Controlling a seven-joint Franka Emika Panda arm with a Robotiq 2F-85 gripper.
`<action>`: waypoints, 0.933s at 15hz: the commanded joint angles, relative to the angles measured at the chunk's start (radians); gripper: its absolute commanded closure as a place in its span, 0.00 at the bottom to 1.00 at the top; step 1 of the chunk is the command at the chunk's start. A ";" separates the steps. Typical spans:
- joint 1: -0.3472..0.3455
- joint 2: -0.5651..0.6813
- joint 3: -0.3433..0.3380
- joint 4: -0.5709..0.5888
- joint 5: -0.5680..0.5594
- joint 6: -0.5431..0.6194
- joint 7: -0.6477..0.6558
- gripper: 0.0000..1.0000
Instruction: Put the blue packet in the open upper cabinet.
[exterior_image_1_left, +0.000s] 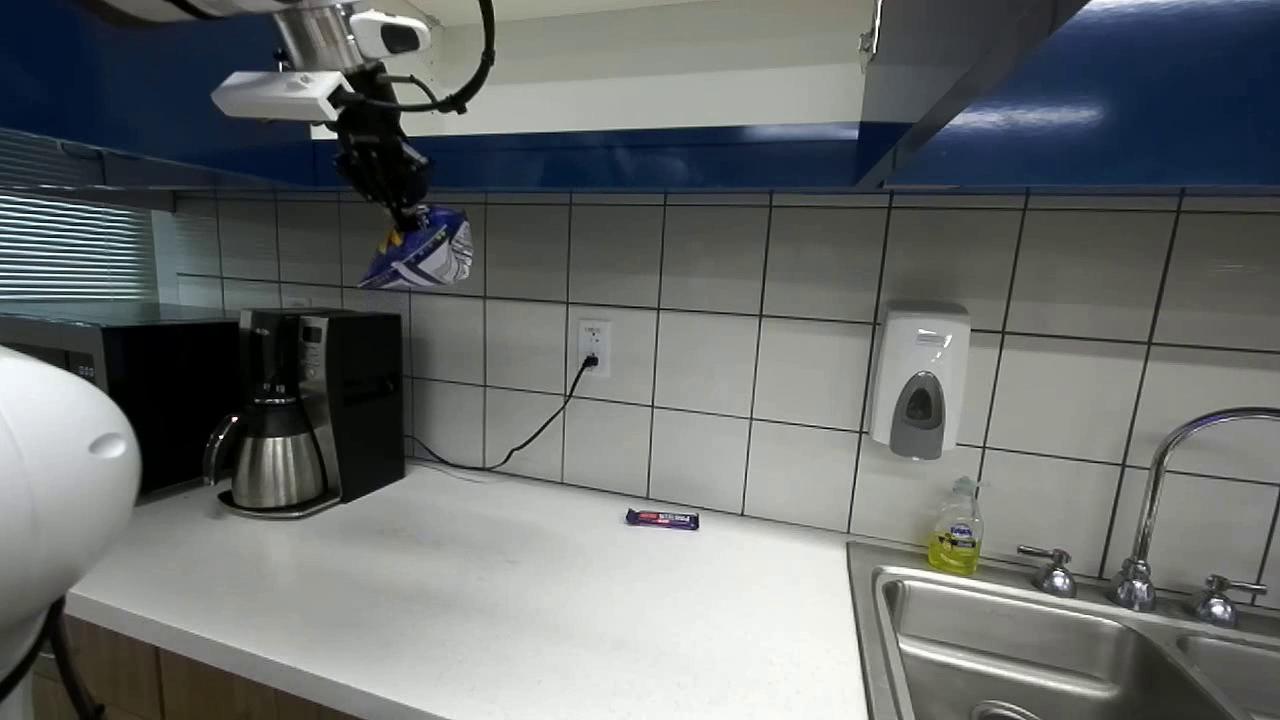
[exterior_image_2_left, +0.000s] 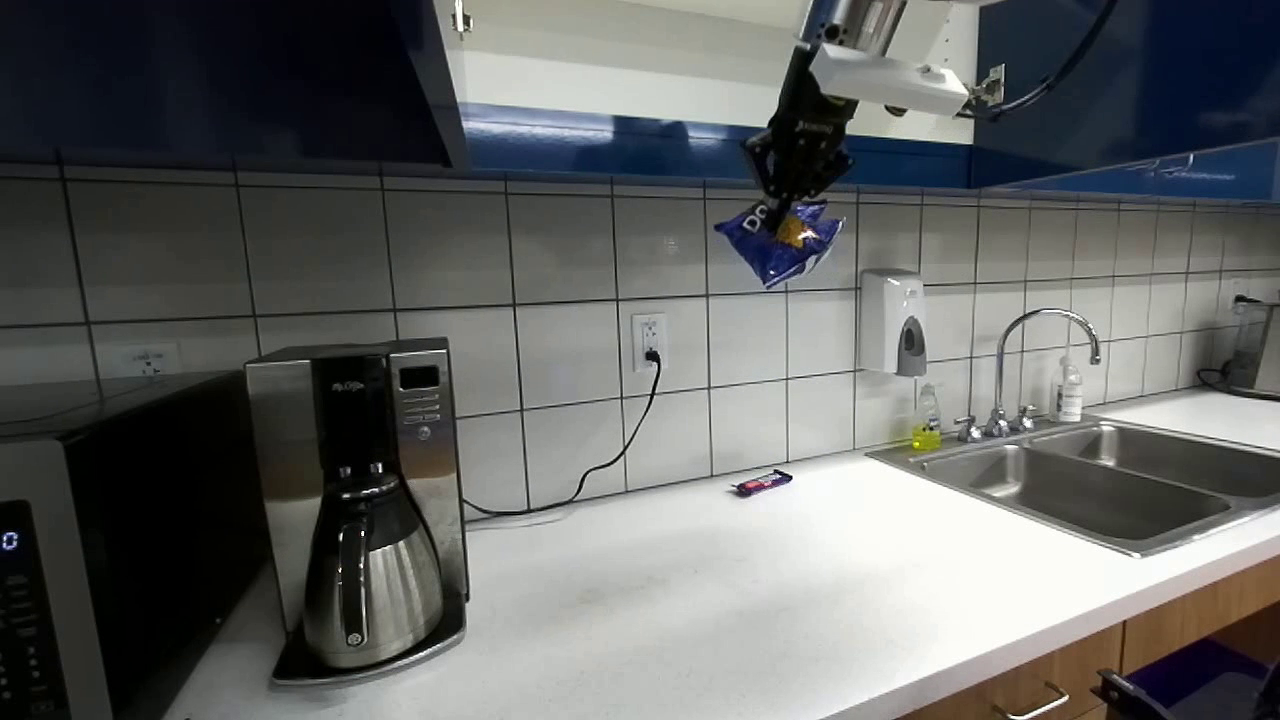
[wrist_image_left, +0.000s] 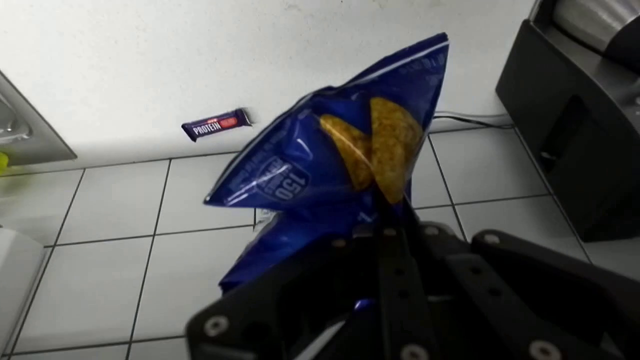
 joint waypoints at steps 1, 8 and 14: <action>-0.038 -0.057 0.036 0.055 0.009 -0.055 0.018 1.00; -0.068 -0.036 0.045 0.184 0.011 -0.048 0.035 1.00; -0.092 0.013 0.062 0.316 0.011 -0.057 0.065 1.00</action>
